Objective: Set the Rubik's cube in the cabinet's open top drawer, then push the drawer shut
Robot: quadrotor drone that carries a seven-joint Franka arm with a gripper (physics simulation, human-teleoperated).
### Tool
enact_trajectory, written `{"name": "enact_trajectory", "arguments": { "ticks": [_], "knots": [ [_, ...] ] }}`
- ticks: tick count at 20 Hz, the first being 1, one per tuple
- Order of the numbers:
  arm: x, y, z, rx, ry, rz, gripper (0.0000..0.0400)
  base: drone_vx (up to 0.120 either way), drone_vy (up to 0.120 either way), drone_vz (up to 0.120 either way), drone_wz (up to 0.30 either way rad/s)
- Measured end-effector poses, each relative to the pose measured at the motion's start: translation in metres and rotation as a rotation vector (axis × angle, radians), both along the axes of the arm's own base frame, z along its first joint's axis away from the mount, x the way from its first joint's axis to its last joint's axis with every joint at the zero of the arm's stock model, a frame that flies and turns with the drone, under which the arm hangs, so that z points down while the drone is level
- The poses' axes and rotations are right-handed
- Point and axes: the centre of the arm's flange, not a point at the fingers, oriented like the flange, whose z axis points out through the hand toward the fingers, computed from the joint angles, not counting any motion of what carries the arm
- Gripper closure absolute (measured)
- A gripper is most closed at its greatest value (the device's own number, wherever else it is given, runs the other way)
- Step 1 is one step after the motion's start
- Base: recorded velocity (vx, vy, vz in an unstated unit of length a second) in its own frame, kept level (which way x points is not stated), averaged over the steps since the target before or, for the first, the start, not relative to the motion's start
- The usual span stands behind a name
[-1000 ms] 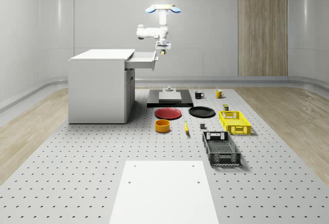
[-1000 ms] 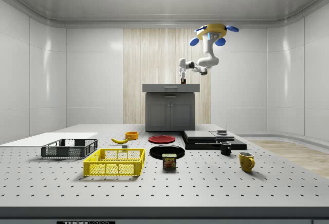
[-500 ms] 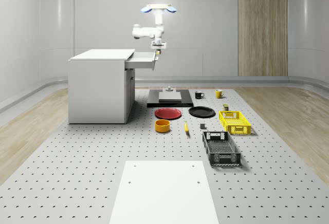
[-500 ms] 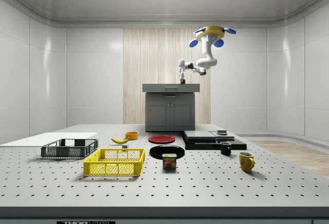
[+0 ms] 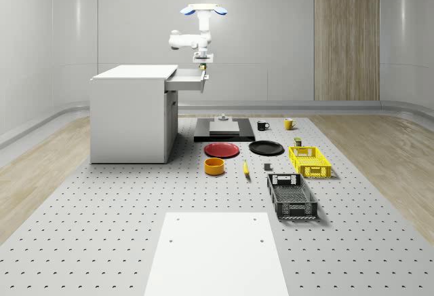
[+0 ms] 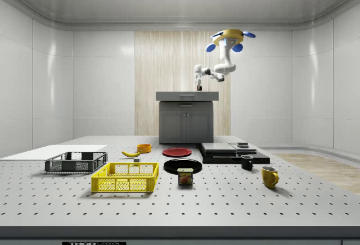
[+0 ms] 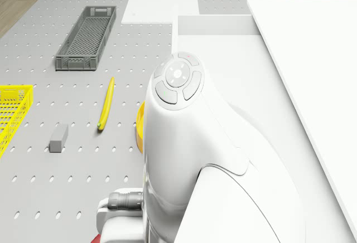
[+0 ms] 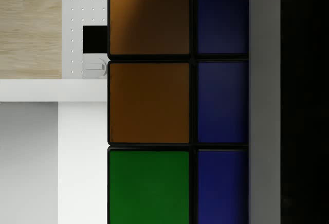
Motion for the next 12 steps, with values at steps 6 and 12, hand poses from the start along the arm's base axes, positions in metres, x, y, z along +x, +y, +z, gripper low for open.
{"name": "enact_trajectory", "arguments": {
  "ticks": [6,12],
  "knots": [
    [0.0,0.0,0.0,0.0,0.0,0.0,0.0075,0.0,-0.12,0.0,0.0],
    [0.0,0.0,0.0,0.0,0.0,0.0,0.0075,0.0,-0.12,0.0,0.0]
  ]
}}
